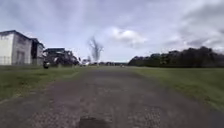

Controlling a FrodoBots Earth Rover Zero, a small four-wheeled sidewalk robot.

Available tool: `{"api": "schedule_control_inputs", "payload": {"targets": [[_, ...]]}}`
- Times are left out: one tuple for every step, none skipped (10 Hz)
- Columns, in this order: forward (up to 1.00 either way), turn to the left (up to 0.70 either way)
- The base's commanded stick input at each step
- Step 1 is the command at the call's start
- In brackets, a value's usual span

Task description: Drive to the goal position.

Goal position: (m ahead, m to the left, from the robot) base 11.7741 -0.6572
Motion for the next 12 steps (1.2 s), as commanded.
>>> {"api": "schedule_control_inputs", "payload": {"targets": [[0.70, 0.02], [0.70, 0.02], [0.70, 0.02], [0.70, 0.02], [0.70, 0.02], [0.70, 0.02], [0.70, 0.02], [0.70, 0.02], [0.70, 0.02], [0.70, 0.02], [0.70, 0.02], [0.70, 0.02]]}}
